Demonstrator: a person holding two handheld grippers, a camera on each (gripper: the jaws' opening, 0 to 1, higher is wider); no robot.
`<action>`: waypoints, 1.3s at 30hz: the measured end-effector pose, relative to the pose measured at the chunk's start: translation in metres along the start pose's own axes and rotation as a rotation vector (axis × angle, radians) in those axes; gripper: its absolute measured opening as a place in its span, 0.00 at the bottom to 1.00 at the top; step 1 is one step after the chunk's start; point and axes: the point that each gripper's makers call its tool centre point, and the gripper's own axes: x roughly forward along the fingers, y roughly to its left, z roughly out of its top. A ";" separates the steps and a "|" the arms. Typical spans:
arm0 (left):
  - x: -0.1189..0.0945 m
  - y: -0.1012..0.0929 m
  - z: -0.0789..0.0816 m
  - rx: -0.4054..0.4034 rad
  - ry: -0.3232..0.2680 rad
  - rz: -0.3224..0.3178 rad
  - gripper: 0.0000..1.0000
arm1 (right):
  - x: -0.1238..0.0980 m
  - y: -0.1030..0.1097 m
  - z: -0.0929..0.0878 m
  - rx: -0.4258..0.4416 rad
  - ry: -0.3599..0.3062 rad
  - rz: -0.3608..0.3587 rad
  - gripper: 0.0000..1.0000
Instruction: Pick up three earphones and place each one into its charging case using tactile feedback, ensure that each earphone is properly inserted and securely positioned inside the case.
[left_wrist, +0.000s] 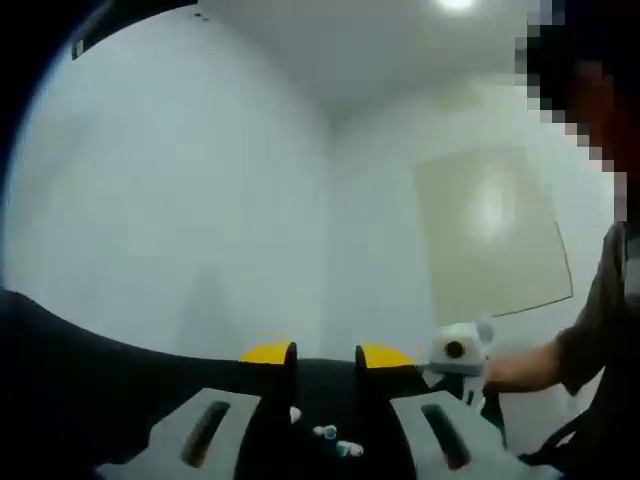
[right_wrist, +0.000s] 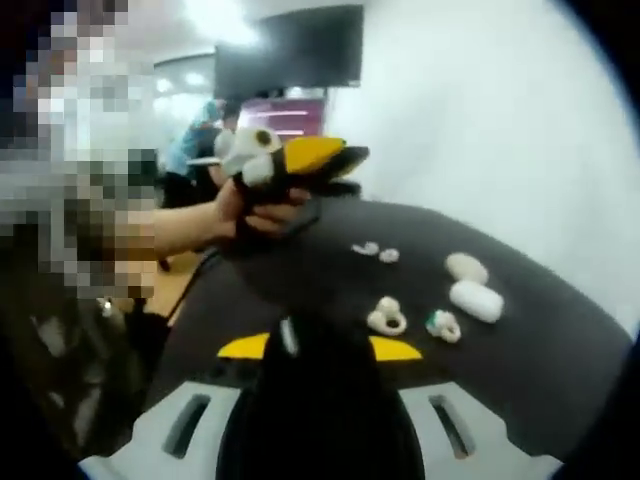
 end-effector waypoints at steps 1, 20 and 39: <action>0.000 0.000 0.000 0.000 -0.001 0.002 0.21 | -0.005 -0.007 0.003 0.014 -0.026 -0.046 0.37; -0.003 0.002 0.000 0.015 -0.002 0.006 0.21 | -0.171 -0.189 -0.067 0.268 0.066 -0.983 0.37; -0.031 0.042 0.039 -0.168 -0.250 0.155 0.19 | -0.177 -0.187 -0.020 0.337 -0.238 -0.972 0.41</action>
